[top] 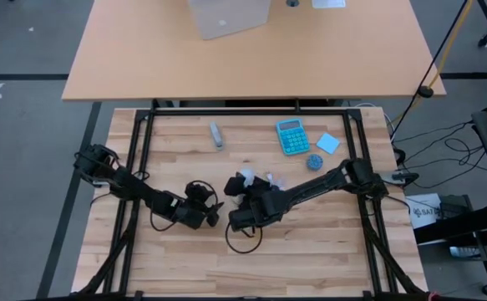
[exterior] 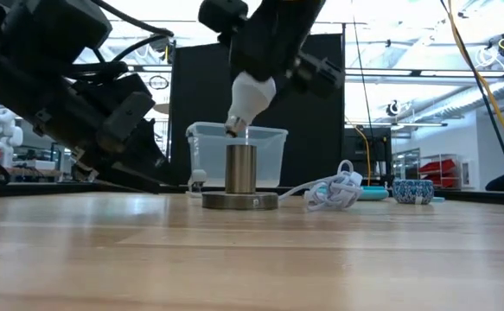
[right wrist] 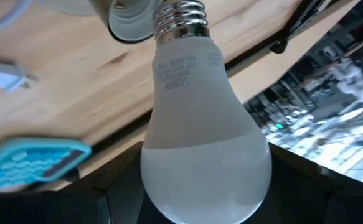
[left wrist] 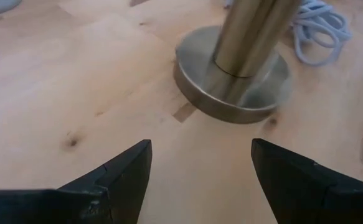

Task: Screw lightbulb
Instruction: Insert the white lightbulb into the desk lamp

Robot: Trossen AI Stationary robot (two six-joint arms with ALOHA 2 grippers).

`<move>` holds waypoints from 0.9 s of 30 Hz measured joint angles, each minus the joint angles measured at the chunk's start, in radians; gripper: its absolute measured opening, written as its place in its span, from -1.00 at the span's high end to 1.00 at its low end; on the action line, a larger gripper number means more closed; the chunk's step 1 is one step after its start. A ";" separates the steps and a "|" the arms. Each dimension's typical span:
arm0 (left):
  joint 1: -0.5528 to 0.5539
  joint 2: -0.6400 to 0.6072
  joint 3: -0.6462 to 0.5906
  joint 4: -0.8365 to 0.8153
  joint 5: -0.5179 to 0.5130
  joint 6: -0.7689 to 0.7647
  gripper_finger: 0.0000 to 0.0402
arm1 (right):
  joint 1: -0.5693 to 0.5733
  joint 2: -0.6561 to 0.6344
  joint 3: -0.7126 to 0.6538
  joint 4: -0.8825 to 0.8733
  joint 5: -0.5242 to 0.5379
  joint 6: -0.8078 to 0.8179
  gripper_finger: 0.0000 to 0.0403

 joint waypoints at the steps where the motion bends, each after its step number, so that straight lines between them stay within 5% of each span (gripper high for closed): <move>1: -0.005 0.000 0.000 0.001 0.000 0.000 -0.39 | 0.003 0.008 -0.001 -0.003 0.011 -0.008 -0.34; 27: -0.018 0.000 0.000 0.129 -0.028 0.072 -0.39 | -0.003 0.021 -0.042 -0.010 0.006 0.001 -0.34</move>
